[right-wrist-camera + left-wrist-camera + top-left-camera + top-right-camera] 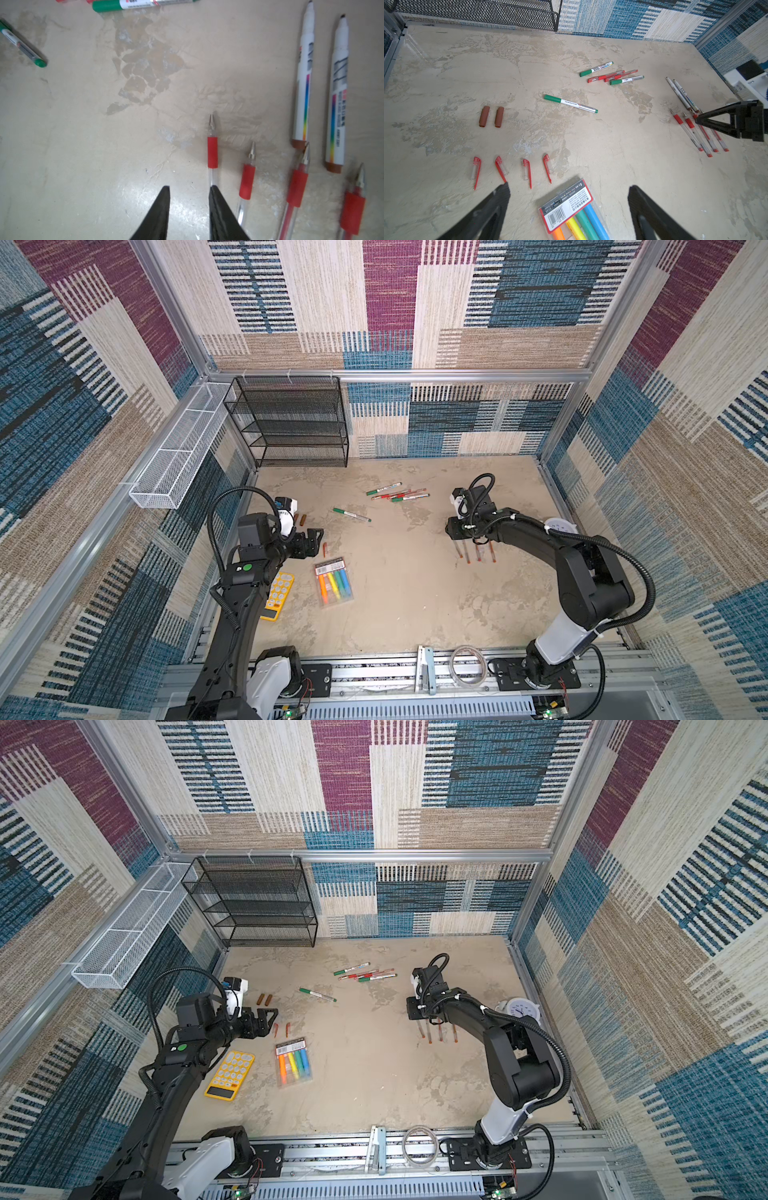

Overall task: Open the pen caps
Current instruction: 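Reach the right gripper to a green-capped marker and grasp it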

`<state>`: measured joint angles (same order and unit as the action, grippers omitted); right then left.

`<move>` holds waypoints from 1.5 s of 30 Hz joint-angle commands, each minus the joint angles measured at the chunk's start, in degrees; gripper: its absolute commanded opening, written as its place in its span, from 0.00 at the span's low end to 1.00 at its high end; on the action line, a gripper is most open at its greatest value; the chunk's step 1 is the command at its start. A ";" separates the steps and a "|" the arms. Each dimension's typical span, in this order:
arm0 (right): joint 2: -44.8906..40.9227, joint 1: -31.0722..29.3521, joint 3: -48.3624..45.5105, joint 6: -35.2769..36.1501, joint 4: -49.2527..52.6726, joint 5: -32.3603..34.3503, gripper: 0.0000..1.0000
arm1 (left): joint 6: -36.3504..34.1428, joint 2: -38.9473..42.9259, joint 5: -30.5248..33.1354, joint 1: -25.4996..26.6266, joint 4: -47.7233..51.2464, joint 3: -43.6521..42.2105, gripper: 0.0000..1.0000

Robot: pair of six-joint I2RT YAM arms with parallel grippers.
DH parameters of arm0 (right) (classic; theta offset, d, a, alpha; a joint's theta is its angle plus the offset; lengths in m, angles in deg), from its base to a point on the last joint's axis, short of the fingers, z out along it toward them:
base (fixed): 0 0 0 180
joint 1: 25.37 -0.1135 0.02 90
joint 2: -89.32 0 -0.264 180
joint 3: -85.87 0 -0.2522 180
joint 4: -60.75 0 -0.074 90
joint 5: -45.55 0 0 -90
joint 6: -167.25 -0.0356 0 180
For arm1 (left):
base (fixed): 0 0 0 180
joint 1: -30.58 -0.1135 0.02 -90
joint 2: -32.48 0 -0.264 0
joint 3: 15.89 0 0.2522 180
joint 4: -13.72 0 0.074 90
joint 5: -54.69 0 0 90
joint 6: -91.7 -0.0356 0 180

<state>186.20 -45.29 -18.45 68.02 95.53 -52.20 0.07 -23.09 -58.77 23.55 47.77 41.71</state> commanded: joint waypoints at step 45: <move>60.46 -19.97 81.44 7.87 9.66 -12.71 0.50 | -0.83 0.68 -0.97 -1.94 -1.38 -0.40 0.94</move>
<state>245.91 -65.07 62.42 76.60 107.07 -64.27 -0.01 -22.54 -59.23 21.69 47.64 41.12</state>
